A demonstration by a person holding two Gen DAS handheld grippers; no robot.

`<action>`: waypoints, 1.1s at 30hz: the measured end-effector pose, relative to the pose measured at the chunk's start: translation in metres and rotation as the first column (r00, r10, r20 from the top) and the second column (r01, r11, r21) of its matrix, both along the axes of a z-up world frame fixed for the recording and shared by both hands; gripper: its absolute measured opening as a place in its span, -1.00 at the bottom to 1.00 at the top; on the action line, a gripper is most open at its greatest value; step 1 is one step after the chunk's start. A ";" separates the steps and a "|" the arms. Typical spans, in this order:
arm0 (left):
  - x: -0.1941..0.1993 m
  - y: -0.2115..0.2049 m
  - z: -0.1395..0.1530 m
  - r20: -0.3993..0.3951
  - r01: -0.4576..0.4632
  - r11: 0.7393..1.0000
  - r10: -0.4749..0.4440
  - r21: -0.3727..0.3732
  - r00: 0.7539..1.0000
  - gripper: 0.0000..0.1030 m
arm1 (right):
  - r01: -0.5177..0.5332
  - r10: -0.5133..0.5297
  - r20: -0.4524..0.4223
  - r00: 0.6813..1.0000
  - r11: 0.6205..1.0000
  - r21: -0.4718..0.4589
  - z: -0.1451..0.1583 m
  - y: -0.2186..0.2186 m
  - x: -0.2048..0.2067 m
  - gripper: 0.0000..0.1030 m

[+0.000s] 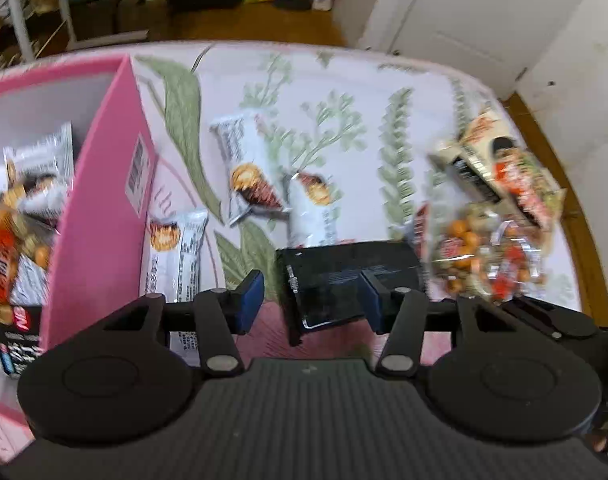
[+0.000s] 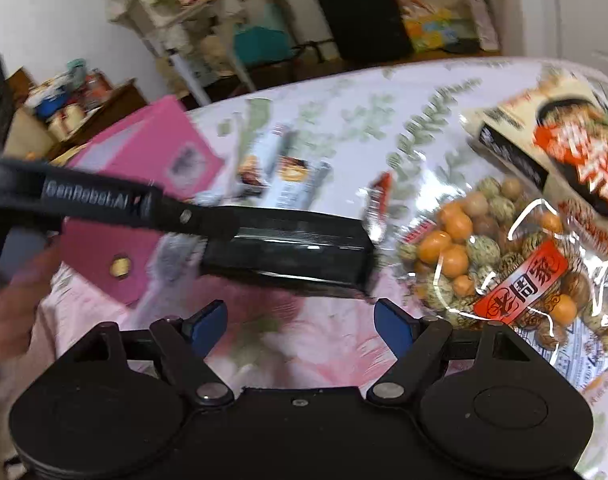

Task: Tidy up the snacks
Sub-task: 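Move the left tool back to the pile and grasp the black foil pack, then carry the black foil pack into the pink box and open the left tool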

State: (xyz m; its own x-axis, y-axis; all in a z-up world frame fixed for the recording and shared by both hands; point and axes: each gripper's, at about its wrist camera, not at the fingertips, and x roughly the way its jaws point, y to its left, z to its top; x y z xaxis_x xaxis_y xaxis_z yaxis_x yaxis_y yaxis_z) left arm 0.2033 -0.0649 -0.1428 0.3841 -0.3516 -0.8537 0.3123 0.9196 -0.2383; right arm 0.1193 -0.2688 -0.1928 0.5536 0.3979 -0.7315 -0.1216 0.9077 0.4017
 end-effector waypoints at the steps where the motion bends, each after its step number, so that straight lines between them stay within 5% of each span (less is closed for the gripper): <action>1: 0.001 -0.001 -0.006 -0.003 -0.005 1.000 0.004 -0.008 1.000 -0.07 | 0.009 -0.009 0.014 1.000 1.000 0.000 -0.003 0.000 0.002 0.64; 10: -0.004 0.000 -0.022 -0.032 -0.008 0.999 0.007 -0.047 0.999 -0.19 | -0.041 0.049 0.089 0.995 0.995 -0.094 -0.005 0.024 0.019 0.80; 17: -0.015 0.006 -0.018 -0.076 -0.025 0.998 0.021 -0.050 0.997 -0.12 | 0.011 -0.010 0.032 0.999 0.999 -0.035 0.001 0.031 0.007 0.81; 33: -0.060 0.009 -0.002 -0.096 0.042 0.997 -0.048 -0.067 0.994 0.02 | 0.069 -0.072 -0.023 0.997 0.992 -0.101 0.017 0.050 -0.034 0.85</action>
State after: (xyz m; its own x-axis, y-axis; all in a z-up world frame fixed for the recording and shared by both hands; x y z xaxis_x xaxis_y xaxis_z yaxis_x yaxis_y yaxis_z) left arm 0.1430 -0.0560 -0.1448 0.2825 -0.4228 -0.8611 0.3256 0.8866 -0.3286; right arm 0.0851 -0.2190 -0.1753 0.5576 0.2826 -0.7805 -0.0465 0.9494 0.3106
